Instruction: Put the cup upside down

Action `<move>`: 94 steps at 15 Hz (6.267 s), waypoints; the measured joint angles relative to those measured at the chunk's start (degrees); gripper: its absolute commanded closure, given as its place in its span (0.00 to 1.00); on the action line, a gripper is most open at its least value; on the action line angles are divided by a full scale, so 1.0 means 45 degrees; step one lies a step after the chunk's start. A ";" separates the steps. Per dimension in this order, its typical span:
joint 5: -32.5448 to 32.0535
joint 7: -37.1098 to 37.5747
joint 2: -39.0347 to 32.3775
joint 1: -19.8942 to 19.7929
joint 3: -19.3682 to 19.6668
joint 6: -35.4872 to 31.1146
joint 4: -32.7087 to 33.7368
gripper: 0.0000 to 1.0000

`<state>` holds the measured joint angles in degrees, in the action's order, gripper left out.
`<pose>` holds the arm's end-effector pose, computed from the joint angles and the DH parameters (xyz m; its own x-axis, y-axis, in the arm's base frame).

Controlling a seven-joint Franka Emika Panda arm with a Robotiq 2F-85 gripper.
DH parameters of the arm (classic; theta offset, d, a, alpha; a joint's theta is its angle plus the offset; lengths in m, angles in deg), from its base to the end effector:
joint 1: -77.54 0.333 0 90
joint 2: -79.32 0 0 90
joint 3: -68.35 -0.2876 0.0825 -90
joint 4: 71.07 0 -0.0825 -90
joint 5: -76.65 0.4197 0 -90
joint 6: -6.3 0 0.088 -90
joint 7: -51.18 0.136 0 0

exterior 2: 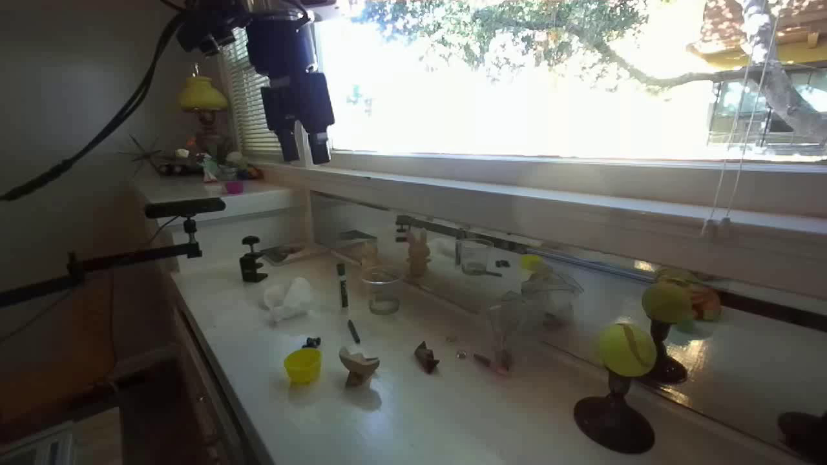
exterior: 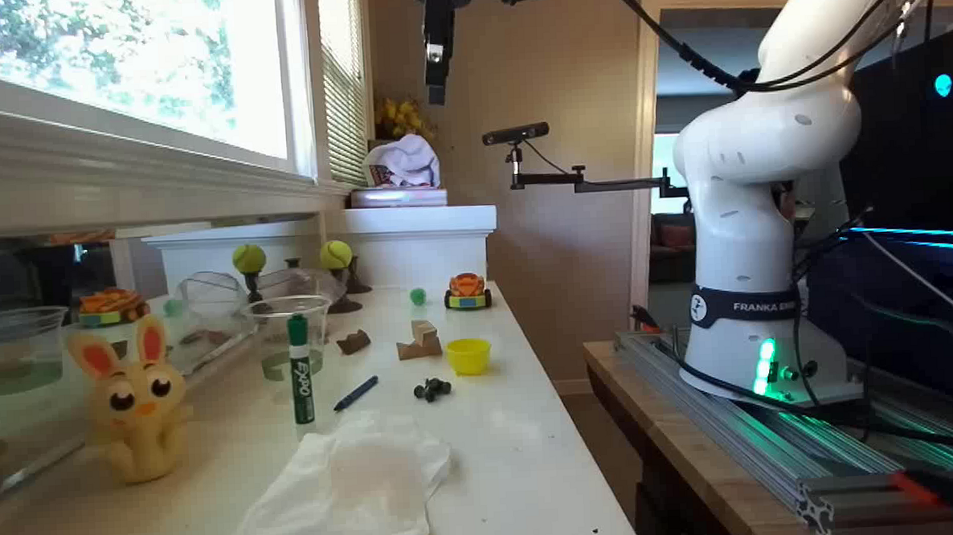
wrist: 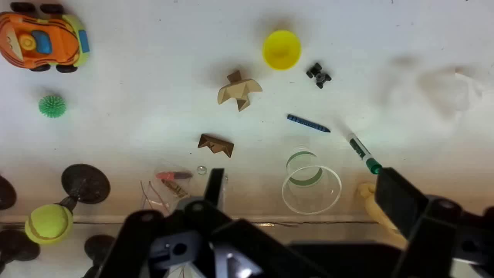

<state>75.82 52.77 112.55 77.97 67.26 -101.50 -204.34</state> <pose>0.4445 0.0107 0.5040 0.9908 0.0013 0.1355 -0.0016 -0.9998 0.0209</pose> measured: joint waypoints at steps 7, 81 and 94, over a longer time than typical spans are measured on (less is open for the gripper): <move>0.0000 0.0000 0.0004 0.0001 0.0000 -0.0004 0.0016 0.00; 0.1165 -0.2888 -0.8051 0.0400 0.0079 -0.7039 0.0704 0.00; 0.1432 -0.2566 -0.9081 0.0255 0.0079 -0.7303 0.1397 0.00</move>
<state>82.27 41.22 71.69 79.11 67.62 -134.36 -198.05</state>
